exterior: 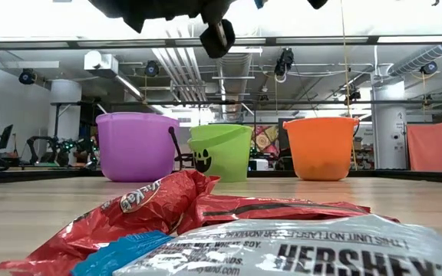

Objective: Sort candy by brand, put in halloween buckets
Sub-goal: Put the white chocolate bar into the orange bucket

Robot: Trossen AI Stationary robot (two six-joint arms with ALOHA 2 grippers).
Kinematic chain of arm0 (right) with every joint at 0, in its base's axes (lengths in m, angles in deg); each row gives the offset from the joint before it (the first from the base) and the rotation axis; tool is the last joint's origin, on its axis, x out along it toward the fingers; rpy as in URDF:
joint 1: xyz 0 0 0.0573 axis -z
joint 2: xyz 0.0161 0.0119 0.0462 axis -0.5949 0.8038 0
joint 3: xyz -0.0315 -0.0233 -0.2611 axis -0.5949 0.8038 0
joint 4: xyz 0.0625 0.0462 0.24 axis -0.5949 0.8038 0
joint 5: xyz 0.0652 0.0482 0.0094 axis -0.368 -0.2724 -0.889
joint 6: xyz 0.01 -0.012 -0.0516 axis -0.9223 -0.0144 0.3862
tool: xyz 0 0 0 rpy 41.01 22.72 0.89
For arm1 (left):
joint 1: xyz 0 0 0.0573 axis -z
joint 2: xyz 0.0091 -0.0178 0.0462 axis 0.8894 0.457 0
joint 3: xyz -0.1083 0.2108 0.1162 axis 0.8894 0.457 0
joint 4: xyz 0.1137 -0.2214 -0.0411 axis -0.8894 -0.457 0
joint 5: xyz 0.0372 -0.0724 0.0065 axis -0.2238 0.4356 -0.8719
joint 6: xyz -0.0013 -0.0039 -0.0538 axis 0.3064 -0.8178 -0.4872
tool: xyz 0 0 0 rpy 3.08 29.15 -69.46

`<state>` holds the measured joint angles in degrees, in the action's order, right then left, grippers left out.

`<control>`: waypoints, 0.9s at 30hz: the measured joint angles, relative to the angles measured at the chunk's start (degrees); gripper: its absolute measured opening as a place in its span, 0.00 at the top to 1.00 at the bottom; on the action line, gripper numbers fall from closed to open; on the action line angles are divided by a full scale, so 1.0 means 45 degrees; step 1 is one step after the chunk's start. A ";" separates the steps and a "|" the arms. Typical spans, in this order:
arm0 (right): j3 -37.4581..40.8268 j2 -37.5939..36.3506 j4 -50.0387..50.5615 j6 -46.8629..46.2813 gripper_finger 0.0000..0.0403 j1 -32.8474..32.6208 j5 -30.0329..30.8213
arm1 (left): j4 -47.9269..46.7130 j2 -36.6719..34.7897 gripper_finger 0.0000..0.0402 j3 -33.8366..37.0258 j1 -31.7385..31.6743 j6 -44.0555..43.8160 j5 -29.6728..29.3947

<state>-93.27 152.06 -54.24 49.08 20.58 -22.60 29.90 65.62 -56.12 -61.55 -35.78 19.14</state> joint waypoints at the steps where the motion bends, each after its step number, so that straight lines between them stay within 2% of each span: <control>1: -0.0005 0.0068 -0.0038 0.0015 0.63 0.0071 -0.0320 | 0.0192 -0.0008 1.00 0.0000 -0.0002 0.0021 0.0001; 7: -0.0005 0.0242 -0.0072 0.0216 0.93 0.0371 -0.1238 | 0.0599 -0.0034 1.00 -0.0024 0.0006 0.0021 0.0052; 16: -0.0190 0.0175 0.0090 0.0098 0.96 0.0383 -0.1247 | 0.0159 -0.0034 0.98 -0.0024 -0.0045 -0.0290 0.0233; 22: -0.0427 0.0177 0.0734 -0.0829 0.96 0.0950 -0.1232 | -0.0143 -0.0018 0.83 -0.0019 -0.0245 -0.0659 0.0202; 27: -0.0857 0.0174 0.3419 -0.1496 0.96 0.2357 -0.1083 | -0.0976 -0.0010 0.70 0.0000 -0.0817 -0.0925 -0.0361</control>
<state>-97.12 152.85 -38.86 42.35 31.18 -27.47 25.51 65.58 -56.12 -65.23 -39.94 17.51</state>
